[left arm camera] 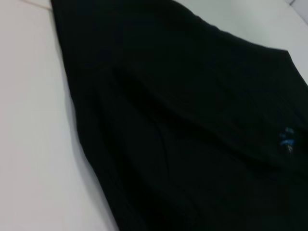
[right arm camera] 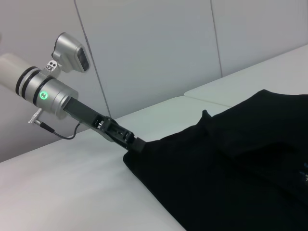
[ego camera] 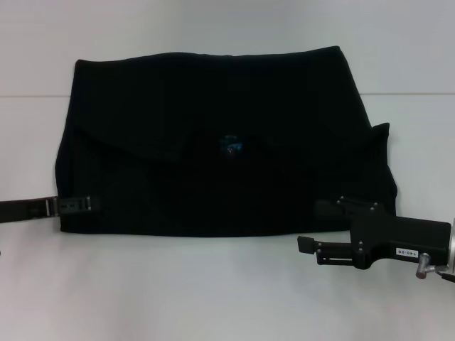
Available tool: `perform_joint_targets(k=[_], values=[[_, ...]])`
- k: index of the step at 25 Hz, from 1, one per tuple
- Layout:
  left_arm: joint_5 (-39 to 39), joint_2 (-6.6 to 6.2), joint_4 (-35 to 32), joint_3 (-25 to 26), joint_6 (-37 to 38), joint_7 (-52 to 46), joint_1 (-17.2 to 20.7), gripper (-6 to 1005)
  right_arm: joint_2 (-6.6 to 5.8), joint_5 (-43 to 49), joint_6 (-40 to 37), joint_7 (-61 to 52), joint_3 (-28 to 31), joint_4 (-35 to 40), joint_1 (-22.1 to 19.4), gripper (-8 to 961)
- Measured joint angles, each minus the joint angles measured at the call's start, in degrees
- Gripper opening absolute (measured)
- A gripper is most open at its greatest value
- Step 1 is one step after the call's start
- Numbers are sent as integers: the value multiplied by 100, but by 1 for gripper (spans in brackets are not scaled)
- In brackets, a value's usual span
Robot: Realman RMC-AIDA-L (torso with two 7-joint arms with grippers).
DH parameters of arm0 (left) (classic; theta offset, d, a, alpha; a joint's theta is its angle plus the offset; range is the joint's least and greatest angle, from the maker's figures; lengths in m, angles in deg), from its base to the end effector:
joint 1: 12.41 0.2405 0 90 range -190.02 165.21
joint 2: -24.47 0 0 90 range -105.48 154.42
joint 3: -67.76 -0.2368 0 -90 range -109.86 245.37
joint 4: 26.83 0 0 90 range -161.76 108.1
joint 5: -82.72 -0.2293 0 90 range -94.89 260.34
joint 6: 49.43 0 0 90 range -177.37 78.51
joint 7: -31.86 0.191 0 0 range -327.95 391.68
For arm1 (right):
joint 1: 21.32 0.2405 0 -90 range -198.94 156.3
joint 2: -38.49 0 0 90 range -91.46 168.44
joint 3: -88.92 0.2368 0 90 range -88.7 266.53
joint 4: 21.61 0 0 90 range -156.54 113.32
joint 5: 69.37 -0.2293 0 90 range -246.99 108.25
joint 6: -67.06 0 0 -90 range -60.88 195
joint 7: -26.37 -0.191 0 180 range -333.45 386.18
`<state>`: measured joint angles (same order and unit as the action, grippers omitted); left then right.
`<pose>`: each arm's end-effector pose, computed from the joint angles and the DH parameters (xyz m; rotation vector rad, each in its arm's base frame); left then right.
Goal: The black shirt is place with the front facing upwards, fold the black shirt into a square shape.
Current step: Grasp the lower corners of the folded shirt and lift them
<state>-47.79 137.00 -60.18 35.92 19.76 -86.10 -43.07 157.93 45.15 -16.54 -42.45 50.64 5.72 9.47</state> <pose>-0.3544 0.3849 0.0162 -2.0941 -1.5484 -0.3889 0.2568 0.3434 -0.0654 -2.7041 0.6067 0.6903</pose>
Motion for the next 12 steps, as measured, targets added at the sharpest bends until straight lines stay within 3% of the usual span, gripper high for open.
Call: perform_joint_targets(k=[6, 12], values=[[-15, -9, 50, -103, 45, -30, -4, 911, -2, 0, -44, -5, 32, 0, -4, 926], [-19, -51, 46, -205, 131, -29, -14, 805, -57, -34, -58, -186, 80, 42, -32, 926]])
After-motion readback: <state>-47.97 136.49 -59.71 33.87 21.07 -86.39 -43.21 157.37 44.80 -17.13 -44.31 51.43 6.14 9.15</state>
